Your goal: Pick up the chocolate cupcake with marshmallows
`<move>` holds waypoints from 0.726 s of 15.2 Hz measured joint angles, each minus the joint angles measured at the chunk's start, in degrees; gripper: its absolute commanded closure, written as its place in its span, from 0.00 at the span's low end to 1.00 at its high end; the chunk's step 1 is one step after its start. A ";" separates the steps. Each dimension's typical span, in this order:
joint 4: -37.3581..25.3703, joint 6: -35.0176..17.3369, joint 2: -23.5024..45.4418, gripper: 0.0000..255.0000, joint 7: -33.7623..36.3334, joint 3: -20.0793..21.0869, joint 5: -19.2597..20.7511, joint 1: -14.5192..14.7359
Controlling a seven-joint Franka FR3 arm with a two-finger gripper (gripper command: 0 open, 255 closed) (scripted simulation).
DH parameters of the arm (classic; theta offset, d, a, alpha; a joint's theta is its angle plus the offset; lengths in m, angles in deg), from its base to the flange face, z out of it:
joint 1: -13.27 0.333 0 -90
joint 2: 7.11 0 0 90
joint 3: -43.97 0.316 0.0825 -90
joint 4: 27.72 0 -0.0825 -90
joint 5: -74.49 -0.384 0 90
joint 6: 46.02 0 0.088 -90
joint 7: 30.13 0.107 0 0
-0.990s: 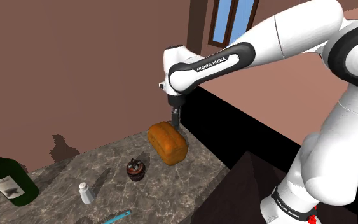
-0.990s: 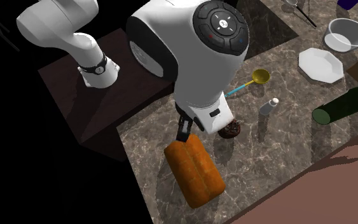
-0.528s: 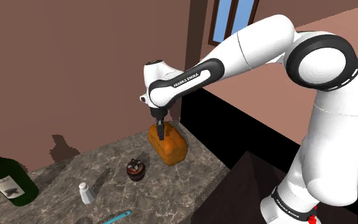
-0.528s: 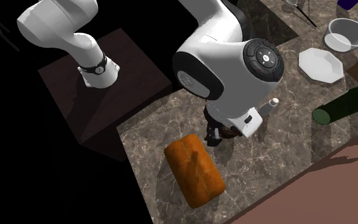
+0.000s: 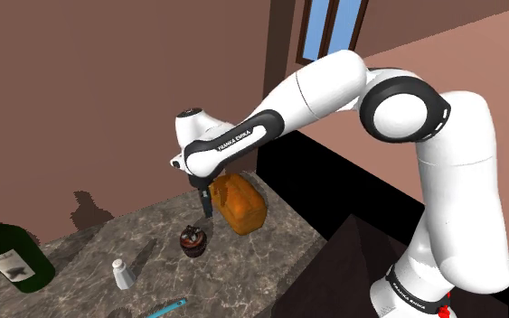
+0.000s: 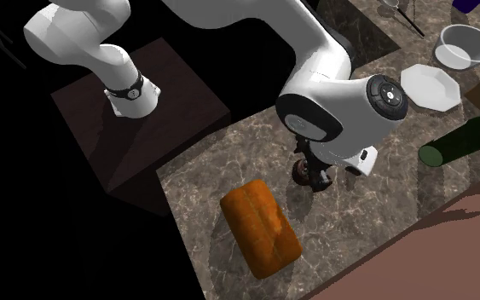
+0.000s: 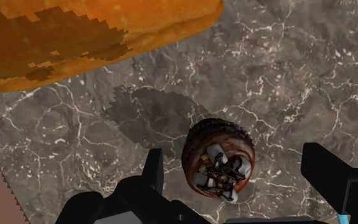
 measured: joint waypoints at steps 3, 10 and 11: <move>-5.21 -0.41 5.64 0.00 -2.23 1.07 1.18 1.56; -9.57 -2.34 11.98 0.00 -4.27 1.63 2.46 2.87; -9.44 -2.94 12.46 0.00 -4.18 1.58 2.53 2.95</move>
